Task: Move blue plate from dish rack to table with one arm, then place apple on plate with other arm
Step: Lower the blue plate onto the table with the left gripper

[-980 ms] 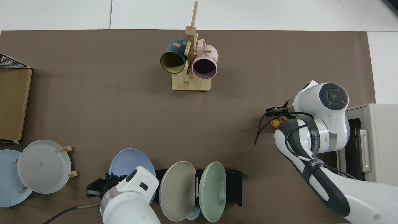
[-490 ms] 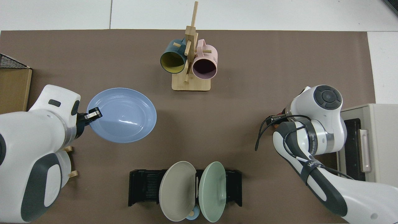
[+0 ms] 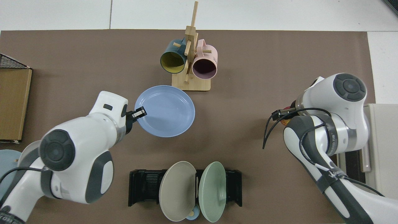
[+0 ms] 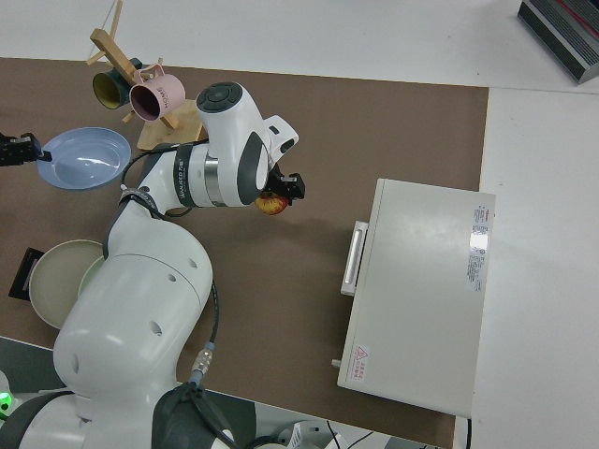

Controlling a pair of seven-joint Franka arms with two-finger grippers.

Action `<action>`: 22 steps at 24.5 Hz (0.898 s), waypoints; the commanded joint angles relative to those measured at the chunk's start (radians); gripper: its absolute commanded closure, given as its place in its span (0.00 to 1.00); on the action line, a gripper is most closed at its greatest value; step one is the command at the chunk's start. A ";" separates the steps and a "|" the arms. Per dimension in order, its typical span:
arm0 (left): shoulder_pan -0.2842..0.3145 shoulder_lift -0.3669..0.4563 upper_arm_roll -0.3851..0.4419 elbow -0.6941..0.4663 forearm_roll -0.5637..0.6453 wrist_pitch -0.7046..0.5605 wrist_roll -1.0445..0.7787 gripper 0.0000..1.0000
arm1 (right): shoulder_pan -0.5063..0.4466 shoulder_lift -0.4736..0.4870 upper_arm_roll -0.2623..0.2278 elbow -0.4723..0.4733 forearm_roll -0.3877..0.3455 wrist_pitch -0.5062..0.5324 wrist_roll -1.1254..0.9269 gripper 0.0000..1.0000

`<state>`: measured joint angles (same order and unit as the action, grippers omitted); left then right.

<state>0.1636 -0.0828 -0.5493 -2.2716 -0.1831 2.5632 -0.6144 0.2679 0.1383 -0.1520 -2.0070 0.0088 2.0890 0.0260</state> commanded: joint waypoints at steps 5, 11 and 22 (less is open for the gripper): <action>-0.093 0.081 0.011 -0.077 0.004 0.101 -0.007 1.00 | -0.012 -0.052 0.003 0.085 -0.013 -0.107 -0.040 1.00; -0.150 0.115 0.009 -0.120 0.002 0.163 -0.010 1.00 | -0.010 -0.098 0.002 0.097 -0.016 -0.141 -0.040 1.00; -0.156 0.153 0.018 -0.123 0.004 0.160 0.103 0.71 | -0.001 -0.117 0.005 0.097 -0.016 -0.156 -0.040 1.00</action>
<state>0.0108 0.0493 -0.5497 -2.3883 -0.1816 2.7074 -0.5908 0.2691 0.0324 -0.1495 -1.9082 0.0071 1.9491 0.0089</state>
